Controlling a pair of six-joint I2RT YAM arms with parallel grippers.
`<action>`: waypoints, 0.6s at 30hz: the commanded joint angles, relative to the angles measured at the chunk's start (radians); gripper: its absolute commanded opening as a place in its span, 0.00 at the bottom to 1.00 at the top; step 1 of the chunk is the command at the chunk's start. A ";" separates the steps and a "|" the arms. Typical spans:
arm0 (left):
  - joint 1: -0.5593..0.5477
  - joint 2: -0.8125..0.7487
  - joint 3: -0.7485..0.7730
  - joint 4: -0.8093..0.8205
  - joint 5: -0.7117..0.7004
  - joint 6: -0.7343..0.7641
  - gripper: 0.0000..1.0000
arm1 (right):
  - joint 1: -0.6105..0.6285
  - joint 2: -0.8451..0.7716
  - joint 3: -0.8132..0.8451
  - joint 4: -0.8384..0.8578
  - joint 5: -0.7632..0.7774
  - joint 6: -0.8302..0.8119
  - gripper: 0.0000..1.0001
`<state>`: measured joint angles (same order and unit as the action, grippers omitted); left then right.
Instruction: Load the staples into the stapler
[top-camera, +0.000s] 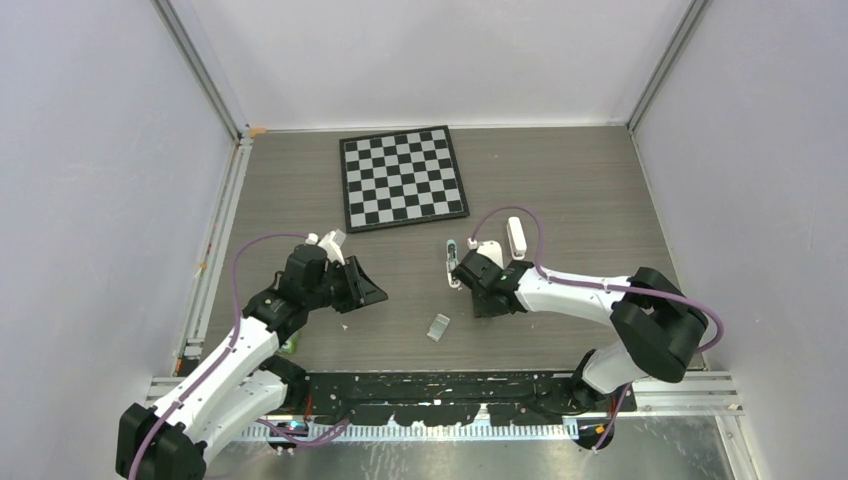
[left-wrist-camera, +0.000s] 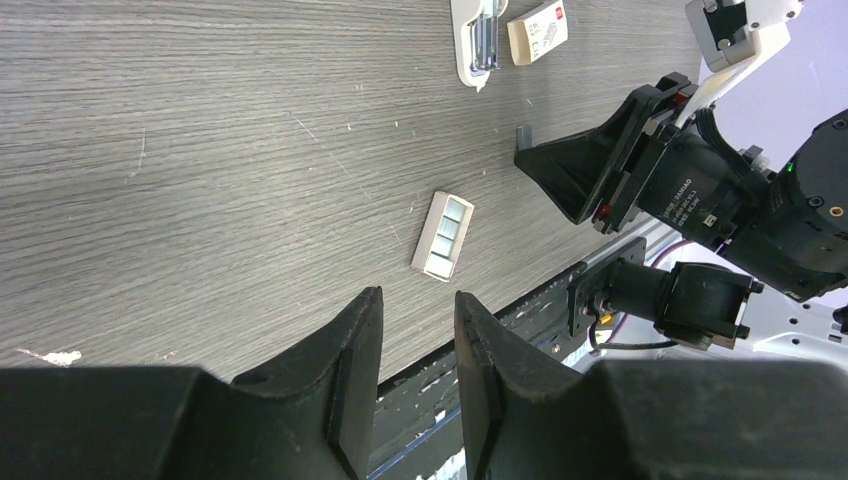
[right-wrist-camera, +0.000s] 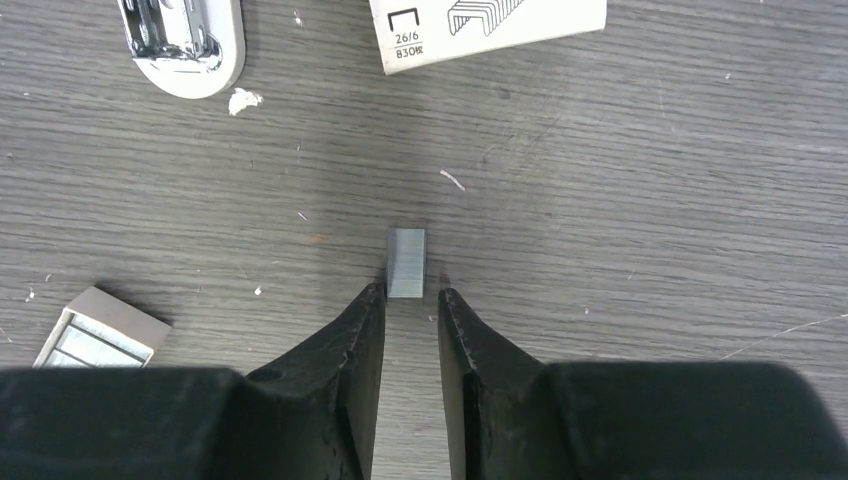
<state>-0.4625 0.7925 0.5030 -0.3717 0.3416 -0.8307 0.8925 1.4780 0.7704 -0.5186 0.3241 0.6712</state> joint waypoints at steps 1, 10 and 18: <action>0.005 0.001 0.001 0.036 0.014 -0.001 0.34 | -0.005 0.006 -0.003 0.025 0.007 0.030 0.31; 0.005 0.006 0.005 0.046 0.028 0.008 0.34 | -0.004 0.001 -0.026 0.061 0.001 0.006 0.23; 0.005 0.014 -0.008 0.247 0.105 -0.003 0.37 | -0.006 -0.132 -0.015 0.145 -0.107 -0.088 0.21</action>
<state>-0.4625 0.8070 0.5018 -0.3122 0.3805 -0.8303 0.8925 1.4548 0.7513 -0.4675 0.2882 0.6376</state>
